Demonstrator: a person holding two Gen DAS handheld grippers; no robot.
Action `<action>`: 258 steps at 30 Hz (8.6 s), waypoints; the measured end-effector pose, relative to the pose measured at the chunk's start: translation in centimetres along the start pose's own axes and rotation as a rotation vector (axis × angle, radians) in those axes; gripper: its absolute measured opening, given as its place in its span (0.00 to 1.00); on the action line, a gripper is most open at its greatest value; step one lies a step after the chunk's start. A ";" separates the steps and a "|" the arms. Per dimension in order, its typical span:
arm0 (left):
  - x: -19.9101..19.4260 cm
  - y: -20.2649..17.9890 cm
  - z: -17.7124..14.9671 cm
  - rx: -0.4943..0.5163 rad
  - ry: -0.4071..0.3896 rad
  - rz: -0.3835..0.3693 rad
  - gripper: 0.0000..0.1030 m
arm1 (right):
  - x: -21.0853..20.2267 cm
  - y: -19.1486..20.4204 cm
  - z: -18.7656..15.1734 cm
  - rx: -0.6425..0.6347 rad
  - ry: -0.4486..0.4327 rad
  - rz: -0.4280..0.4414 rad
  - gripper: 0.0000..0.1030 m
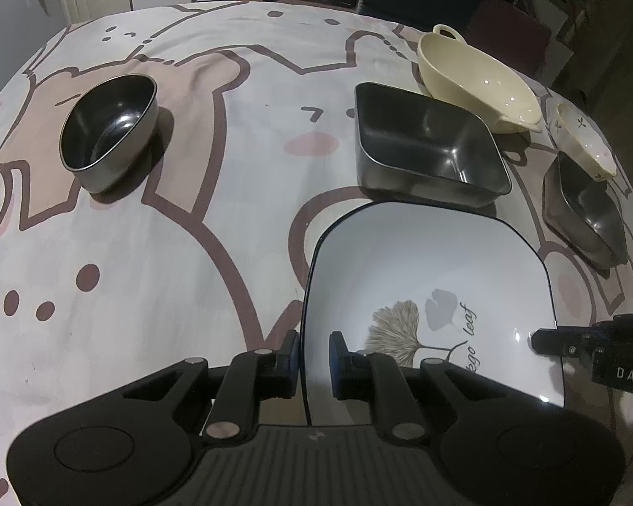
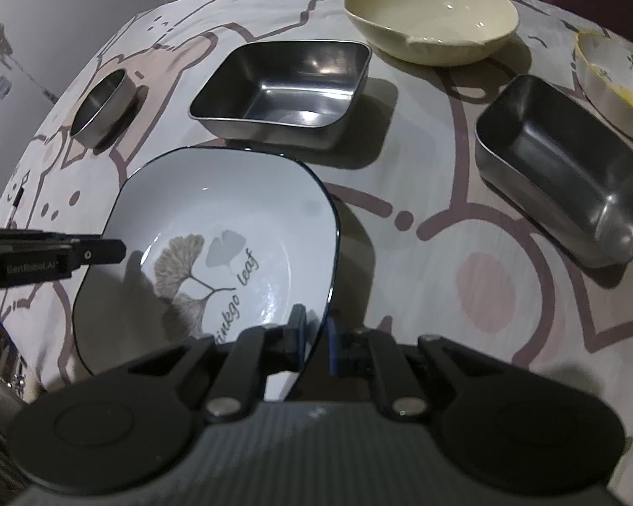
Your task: Organize plates and bowls
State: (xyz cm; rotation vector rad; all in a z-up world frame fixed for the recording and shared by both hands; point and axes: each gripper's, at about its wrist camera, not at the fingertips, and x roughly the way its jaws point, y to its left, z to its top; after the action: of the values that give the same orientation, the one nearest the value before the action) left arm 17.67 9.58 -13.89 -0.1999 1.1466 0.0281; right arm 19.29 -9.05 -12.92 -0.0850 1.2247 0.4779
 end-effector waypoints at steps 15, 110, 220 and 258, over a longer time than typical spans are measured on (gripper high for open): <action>0.4 -0.4 -0.1 0.013 0.040 -0.017 0.37 | 0.4 -0.9 -0.6 0.086 0.034 0.020 0.33; 9.5 -9.9 30.2 0.133 -0.300 -0.248 0.69 | 2.1 -22.4 17.6 0.740 -0.487 0.101 0.15; 17.2 -6.3 30.4 -0.018 -0.117 -0.459 0.19 | 4.1 -22.1 19.9 0.469 -0.444 0.174 0.17; 5.9 -7.6 28.3 -0.006 -0.221 -0.453 0.19 | -2.8 -20.1 18.5 0.394 -0.534 0.172 0.17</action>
State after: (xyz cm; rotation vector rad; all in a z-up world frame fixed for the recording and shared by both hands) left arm 46.55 6.52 -6.98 -0.4472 0.8611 -0.3401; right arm 42.90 -22.13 -7.67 0.4611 0.7806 0.3668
